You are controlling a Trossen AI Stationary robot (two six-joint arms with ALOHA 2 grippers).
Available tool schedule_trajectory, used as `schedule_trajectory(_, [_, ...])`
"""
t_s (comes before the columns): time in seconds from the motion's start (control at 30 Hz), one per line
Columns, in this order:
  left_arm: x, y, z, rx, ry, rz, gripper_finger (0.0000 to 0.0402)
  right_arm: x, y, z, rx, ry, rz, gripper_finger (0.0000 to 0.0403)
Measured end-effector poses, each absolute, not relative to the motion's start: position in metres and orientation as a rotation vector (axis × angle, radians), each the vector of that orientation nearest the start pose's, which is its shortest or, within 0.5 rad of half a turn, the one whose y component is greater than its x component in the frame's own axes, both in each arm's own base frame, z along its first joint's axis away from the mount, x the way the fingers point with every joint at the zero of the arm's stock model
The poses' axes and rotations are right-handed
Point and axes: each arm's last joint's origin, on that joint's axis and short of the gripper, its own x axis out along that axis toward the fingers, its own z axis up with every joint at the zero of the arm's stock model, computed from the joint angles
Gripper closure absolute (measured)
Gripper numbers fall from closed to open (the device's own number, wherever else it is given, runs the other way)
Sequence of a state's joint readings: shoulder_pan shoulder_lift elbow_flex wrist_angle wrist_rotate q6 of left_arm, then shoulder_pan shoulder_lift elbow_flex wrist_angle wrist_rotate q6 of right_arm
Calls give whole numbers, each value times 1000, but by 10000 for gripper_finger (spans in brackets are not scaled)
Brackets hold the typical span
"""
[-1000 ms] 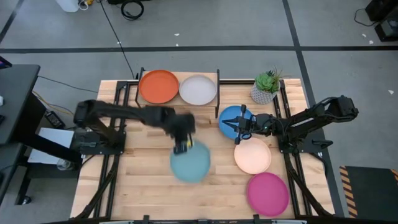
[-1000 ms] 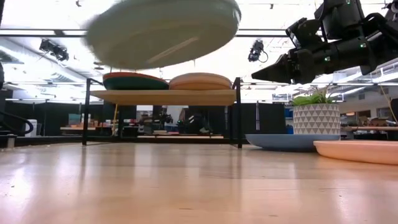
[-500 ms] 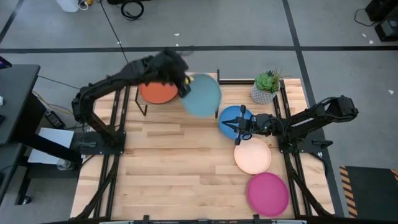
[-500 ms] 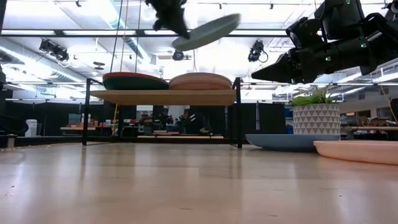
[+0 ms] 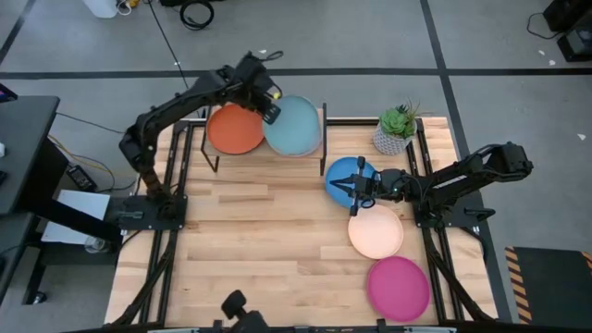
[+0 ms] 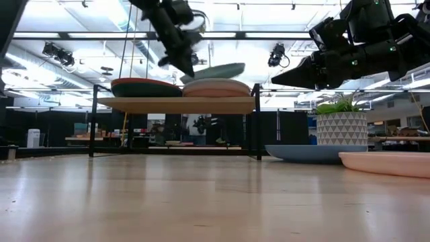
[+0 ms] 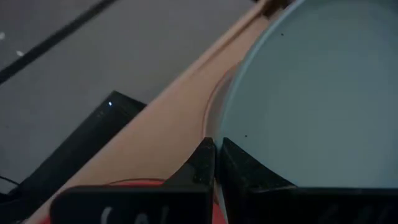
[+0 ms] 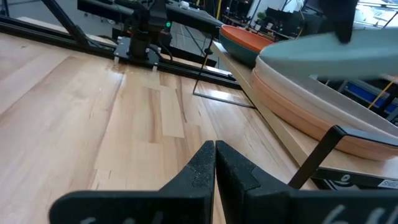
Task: Place and stack plates onto a shelf
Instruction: Stack the light blue plate on top of the gray plate on the shelf, then stack the blue plate on top of the orange plate on the shelf
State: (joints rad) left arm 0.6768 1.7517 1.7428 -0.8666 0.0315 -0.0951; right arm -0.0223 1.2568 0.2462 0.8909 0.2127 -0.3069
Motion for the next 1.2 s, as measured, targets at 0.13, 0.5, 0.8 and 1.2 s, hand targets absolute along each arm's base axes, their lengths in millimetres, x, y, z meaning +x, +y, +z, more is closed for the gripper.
schedule_trajectory(0.13, [304,236,331,-387,859,617,386,215,-11,167,-319,157,-215,383])
schedule_trajectory(0.5, [306,238,335,-351,851,606,286,215,-11,167,-317,159,-215,383])
schedule_trajectory(0.8, [335,194,363,12,833,273,257,214,-11,164,-324,190,-225,383])
schedule_trajectory(1.2, [379,33,290,319,1005,-293,260,207,-13,149,-330,412,-572,383])
